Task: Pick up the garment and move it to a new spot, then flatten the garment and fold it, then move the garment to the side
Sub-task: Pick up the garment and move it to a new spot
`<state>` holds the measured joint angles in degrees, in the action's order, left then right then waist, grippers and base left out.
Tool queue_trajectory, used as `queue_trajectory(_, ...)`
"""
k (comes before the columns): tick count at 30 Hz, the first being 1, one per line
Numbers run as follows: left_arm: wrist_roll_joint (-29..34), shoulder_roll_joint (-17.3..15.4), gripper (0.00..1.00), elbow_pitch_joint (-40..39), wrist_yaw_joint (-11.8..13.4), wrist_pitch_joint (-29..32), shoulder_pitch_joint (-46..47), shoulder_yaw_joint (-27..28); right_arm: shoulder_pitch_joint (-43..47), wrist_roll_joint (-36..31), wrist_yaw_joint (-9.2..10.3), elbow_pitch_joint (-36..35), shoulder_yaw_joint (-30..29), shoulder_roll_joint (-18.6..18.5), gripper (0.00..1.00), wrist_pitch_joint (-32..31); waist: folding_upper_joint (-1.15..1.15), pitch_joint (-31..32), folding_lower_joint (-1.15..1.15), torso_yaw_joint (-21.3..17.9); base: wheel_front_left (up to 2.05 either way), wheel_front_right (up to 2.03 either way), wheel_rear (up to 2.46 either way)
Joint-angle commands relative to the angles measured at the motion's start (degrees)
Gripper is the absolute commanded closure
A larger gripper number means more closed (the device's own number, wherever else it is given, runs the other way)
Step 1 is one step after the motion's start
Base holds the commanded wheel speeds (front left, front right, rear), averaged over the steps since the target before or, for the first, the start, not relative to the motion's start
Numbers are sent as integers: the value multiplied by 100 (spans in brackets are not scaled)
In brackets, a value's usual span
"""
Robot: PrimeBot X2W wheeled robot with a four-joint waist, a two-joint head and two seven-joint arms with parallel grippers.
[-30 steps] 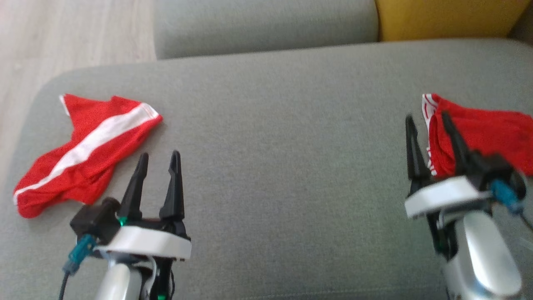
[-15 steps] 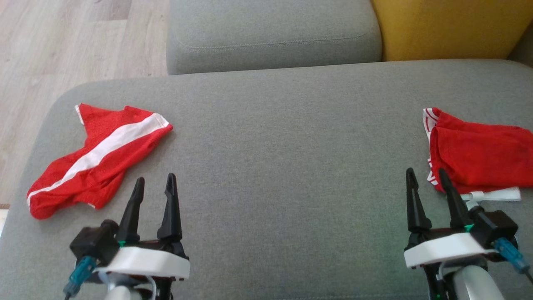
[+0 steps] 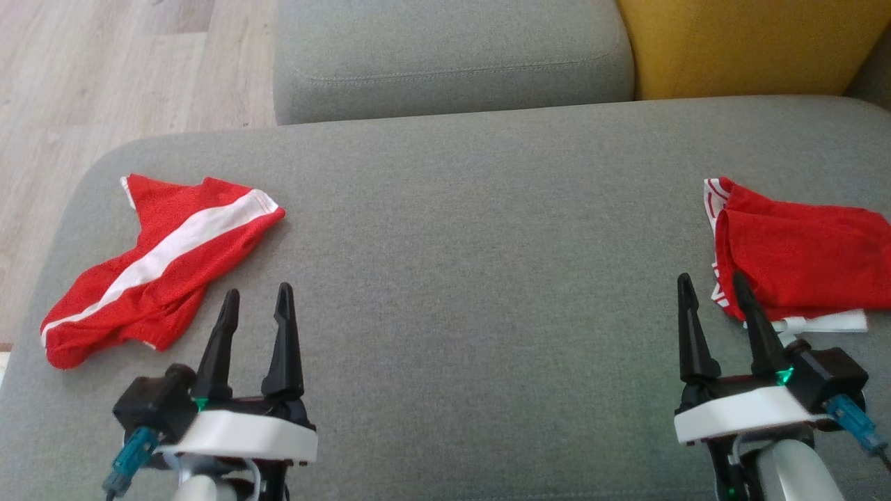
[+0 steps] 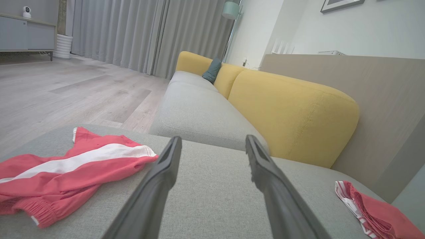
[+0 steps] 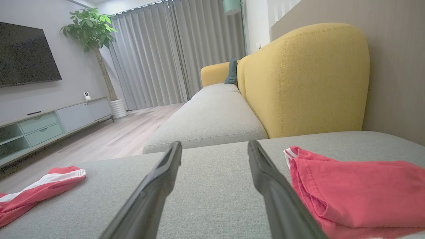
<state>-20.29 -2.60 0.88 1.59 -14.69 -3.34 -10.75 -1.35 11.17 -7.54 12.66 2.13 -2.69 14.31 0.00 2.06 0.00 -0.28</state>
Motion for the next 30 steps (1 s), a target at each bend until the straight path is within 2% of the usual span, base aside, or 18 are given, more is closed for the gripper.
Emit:
queue_trajectory(1, 28, -28, 0, -228, 36, -31, 219, 164, -159, 23, 5, -221, 174, -20, 0, 68, 0, 6, 0, 1, 0, 0, 0)
queue_trajectory(10, 52, -28, 0, -193, 6, -31, 208, 149, -166, 55, 5, -209, 189, -19, 0, 68, 0, 31, 0, 24, 0, 0, 0)
queue_trajectory(15, 59, -28, 0, -177, -21, -31, 233, 140, -145, 81, 5, -207, 215, -19, 0, 68, 0, 53, 0, 176, 0, 0, 0)
queue_trajectory(26, 117, -28, 0, -208, -14, -31, 194, 159, -70, 112, 5, -223, 389, -19, 0, 69, 0, 130, 0, 1037, 0, 0, 0)
queue_trajectory(30, 198, -28, 0, -190, -51, -31, 135, 177, -24, 166, 5, -195, 450, -19, 0, 69, 0, 148, 0, 1505, 0, 0, 0)
